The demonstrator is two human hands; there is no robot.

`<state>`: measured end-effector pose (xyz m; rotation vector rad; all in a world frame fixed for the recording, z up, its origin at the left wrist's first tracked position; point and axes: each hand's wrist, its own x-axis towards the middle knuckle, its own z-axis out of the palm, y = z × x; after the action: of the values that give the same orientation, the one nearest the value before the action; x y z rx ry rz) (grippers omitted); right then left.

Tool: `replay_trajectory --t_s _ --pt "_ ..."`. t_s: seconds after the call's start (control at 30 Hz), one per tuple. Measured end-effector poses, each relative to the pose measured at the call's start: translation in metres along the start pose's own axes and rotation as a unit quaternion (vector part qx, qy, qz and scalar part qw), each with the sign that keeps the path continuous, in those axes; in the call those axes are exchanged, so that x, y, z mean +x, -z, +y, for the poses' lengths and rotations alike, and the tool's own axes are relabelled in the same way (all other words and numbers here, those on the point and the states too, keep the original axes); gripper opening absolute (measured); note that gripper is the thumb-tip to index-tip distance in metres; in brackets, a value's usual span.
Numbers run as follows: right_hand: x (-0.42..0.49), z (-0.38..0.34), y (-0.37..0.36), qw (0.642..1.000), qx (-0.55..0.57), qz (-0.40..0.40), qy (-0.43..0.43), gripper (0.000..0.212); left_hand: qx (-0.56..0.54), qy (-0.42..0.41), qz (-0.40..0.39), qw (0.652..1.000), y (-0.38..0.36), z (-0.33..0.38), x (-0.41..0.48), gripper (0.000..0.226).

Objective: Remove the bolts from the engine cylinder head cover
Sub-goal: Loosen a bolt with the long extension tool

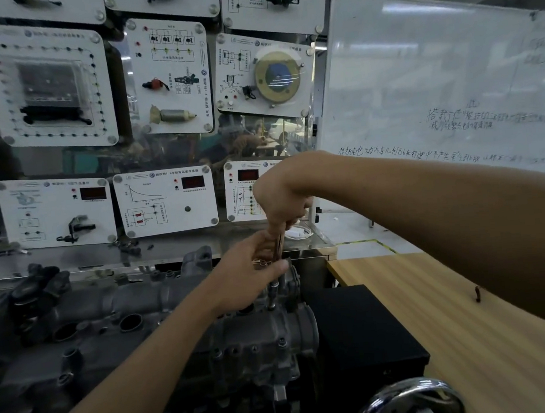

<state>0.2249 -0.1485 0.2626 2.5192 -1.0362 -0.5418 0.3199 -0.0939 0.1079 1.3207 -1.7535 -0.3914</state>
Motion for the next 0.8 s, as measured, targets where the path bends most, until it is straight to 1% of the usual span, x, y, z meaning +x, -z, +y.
replay_trajectory --t_s 0.03,0.07,0.1,0.17,0.2,0.23,0.27,0.3,0.33,0.37,0.4,0.43,0.47,0.5,0.53,0.57,0.6,0.63,0.7,0.73,0.77,0.8 --pt "0.000 0.001 0.000 1.000 -0.005 0.007 0.007 0.034 -0.006 0.004 -0.028 1.000 0.002 0.000 0.000 0.034" --pt "0.000 0.001 -0.001 1.000 -0.004 0.016 0.010 0.040 -0.008 0.006 -0.039 0.999 0.003 -0.002 0.000 0.031" --pt "0.000 0.001 -0.001 1.000 0.001 0.024 0.009 0.046 -0.006 0.007 -0.030 1.000 0.004 -0.002 0.000 0.025" --pt "0.003 0.000 -0.002 0.999 0.035 0.025 0.009 0.046 0.028 0.006 0.038 0.999 0.002 -0.001 0.002 0.007" --pt "0.004 -0.001 -0.002 0.998 0.054 0.016 0.007 0.043 0.064 0.006 0.082 0.995 -0.001 0.000 0.003 0.014" --pt "0.005 -0.001 -0.002 0.998 0.066 0.007 0.005 0.043 0.099 0.007 0.122 0.988 -0.005 0.001 0.004 0.026" --pt "0.005 -0.002 0.000 0.998 0.060 0.004 0.003 0.044 0.123 0.007 0.154 0.980 -0.009 0.000 0.005 0.034" --pt "0.005 -0.002 0.001 0.999 0.044 0.009 0.005 0.045 0.117 0.012 0.169 0.979 -0.011 0.000 0.006 0.036" --pt "0.004 -0.002 0.002 1.000 0.026 0.013 0.008 0.044 0.071 0.020 0.158 0.985 -0.011 -0.001 0.007 0.032" --pt "0.004 -0.001 0.002 1.000 0.015 0.011 0.013 0.041 -0.003 0.030 0.118 0.992 -0.009 0.000 0.007 0.023" --pt "0.003 0.000 0.003 1.000 0.012 0.005 0.019 0.035 -0.071 0.041 0.054 0.995 -0.006 0.000 0.007 0.015" --pt "0.004 0.002 0.003 1.000 0.018 0.002 0.025 0.028 -0.108 0.043 -0.004 0.993 -0.002 0.000 0.005 0.020" --pt "0.004 0.003 0.003 0.999 0.032 0.003 0.030 0.024 -0.110 0.036 -0.042 0.992 0.002 0.000 0.005 0.026" --pt "0.004 0.003 0.002 0.998 0.044 0.007 0.032 0.026 -0.093 0.028 -0.055 0.994 0.004 0.000 0.004 0.026" --pt "0.004 0.003 0.001 0.998 0.051 0.011 0.031 0.030 -0.057 0.015 -0.042 0.997 0.005 0.001 0.005 0.019" --pt "0.004 0.002 0.001 0.998 0.059 0.013 0.030 0.034 -0.021 0.005 -0.013 1.000 0.005 0.004 0.005 0.007" --pt "0.004 0.002 -0.001 0.997 0.067 0.009 0.023 0.039 0.022 -0.004 0.029 0.999 0.003 0.007 0.007 0.010" --pt "0.005 0.001 -0.003 0.997 0.076 0.002 0.014 0.041 0.062 -0.004 0.077 0.995 -0.001 0.009 0.008 0.023" --pt "0.005 0.000 -0.005 0.999 0.050 0.003 0.001 0.041 0.106 0.010 0.149 0.983 -0.009 0.011 0.011 0.037" --pt "0.004 -0.001 -0.005 1.000 0.025 0.013 -0.003 0.040 0.122 0.015 0.161 0.979 -0.013 0.010 0.012 0.039" --pt "0.003 0.000 -0.005 1.000 0.005 0.021 -0.002 0.040 0.115 0.020 0.147 0.982 -0.014 0.008 0.011 0.036" --pt "0.002 0.001 -0.005 1.000 -0.005 0.028 0.005 0.038 0.076 0.020 0.113 0.991 -0.014 0.006 0.010 0.028"
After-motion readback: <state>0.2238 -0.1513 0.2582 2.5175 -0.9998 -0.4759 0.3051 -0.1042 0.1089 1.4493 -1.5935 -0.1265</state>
